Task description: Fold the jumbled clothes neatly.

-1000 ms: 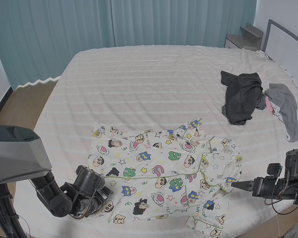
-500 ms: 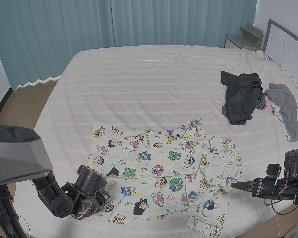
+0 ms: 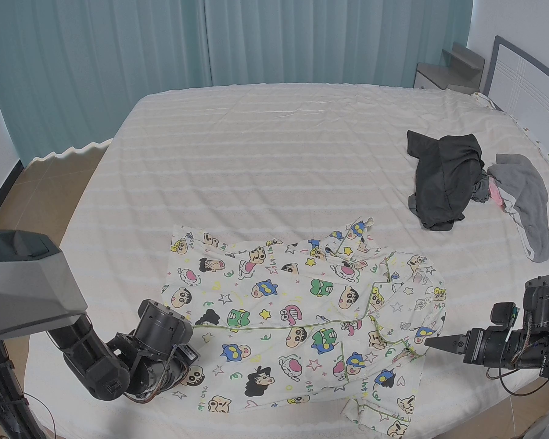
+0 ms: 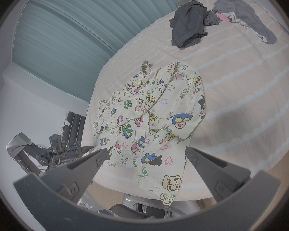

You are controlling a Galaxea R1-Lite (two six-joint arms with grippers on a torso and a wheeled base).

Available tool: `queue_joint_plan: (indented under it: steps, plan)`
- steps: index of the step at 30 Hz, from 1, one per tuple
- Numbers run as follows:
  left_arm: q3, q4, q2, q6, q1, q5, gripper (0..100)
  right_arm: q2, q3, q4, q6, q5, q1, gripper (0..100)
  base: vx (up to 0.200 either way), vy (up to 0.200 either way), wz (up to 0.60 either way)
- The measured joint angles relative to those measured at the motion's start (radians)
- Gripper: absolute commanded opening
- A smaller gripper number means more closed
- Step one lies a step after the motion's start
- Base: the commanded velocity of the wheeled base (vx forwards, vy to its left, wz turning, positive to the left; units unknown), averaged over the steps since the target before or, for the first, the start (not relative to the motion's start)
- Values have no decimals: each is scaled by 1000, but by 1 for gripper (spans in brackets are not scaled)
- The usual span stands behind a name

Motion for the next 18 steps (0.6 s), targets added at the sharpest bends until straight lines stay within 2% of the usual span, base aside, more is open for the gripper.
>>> queue_joint_plan:
  steps: [5,10,18]
  plan:
    - [4,-15,-51,0,0,62,0,0,0,-1,0,0,0,100,0,0,0]
    - [16,-121,-93,22,0,97,0,-2,0,-1,-1,0,0,100,0,0,0]
    - [67,-285,-117,199,0,201,0,-9,0,-2,-2,-1,0,100,0,0,0]
